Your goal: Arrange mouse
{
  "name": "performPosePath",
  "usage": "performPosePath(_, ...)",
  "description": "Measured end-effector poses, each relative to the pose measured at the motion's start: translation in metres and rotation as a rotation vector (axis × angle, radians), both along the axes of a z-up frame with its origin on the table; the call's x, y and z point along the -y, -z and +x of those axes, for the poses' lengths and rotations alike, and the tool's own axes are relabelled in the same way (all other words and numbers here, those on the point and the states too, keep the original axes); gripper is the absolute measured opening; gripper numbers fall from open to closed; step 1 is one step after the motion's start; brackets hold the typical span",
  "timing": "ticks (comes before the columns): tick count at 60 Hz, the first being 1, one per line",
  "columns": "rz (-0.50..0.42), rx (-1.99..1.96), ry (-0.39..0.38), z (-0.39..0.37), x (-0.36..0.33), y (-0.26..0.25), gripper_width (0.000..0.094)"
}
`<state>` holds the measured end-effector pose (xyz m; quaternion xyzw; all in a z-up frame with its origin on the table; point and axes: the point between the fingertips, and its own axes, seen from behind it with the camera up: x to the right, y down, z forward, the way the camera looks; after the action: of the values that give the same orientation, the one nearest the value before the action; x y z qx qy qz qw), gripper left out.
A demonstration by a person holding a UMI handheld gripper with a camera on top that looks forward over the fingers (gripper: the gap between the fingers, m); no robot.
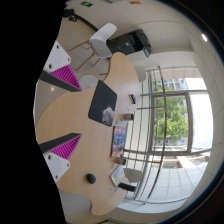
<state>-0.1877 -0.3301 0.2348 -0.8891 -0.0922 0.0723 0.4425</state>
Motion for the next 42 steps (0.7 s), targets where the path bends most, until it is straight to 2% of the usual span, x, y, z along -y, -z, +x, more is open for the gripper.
performPosePath(6,-0.035,0.003,0.038,0.018,0.004,0.016,0.0845)
performPosePath(19,-0.123,0.046,0.139,0.169,-0.042,0.136,0.0844)
performPosePath(25,-0.124,0.068,0.193,0.241,-0.077,0.172,0.0844)
performPosePath(31,-0.086,0.094,0.237,0.305,-0.123,0.195,0.0846)
performPosePath(42,-0.046,0.055,0.292,0.368,-0.21,0.225,0.0847)
